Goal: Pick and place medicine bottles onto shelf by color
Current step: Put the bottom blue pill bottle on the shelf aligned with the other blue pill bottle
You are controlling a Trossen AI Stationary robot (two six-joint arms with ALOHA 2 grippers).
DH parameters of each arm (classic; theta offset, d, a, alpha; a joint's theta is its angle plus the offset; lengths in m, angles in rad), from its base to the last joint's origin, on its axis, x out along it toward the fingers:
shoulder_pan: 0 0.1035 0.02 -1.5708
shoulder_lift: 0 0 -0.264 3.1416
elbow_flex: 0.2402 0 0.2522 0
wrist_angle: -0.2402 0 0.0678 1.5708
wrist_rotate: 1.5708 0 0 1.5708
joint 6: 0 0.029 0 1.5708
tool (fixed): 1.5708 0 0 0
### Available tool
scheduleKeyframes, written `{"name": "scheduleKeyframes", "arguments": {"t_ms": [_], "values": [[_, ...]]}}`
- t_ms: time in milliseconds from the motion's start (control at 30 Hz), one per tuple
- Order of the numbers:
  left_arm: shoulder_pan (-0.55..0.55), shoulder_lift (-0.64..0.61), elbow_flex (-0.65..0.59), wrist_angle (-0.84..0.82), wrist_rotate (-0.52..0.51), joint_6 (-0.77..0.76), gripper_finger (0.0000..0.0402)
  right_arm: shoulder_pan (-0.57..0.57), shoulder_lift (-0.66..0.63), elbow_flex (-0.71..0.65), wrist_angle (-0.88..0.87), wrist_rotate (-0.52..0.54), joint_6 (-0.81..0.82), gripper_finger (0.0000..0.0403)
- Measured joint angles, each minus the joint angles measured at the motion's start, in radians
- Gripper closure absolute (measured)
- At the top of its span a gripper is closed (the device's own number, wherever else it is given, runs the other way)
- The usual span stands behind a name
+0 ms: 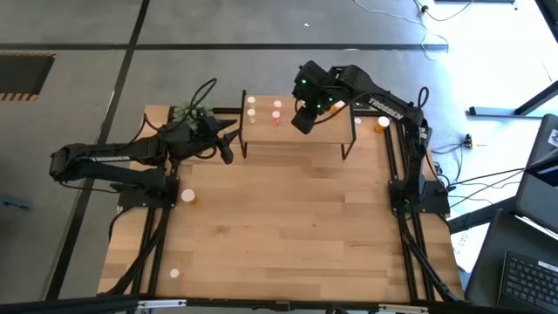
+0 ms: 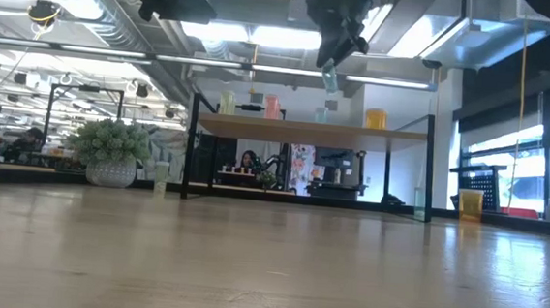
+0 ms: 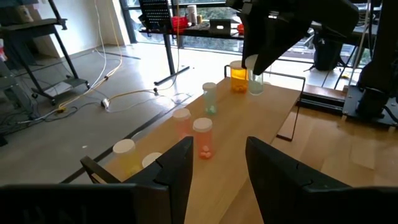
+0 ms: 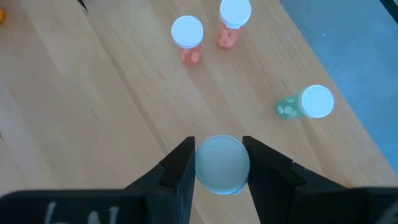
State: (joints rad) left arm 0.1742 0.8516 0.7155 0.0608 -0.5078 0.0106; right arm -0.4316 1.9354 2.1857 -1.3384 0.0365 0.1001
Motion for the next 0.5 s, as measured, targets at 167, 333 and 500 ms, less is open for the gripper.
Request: {"name": "scheduleKeyframes", "arguments": {"t_ms": [167, 333, 500], "values": [[0.0, 0.0, 0.0, 0.0, 0.0, 0.0, 0.026, 0.0, 0.0, 0.0, -0.012, 0.0, 0.0, 0.0276], [0.0, 0.0, 0.0, 0.0, 0.0, 0.0, 0.026, 0.0, 0.0, 0.0, -0.014, 0.04, -0.001, 0.0276], [0.0, 0.0, 0.0, 0.0, 0.0, 0.0, 0.026, 0.0, 0.0, 0.0, -0.029, 0.076, 0.001, 0.0276]]}}
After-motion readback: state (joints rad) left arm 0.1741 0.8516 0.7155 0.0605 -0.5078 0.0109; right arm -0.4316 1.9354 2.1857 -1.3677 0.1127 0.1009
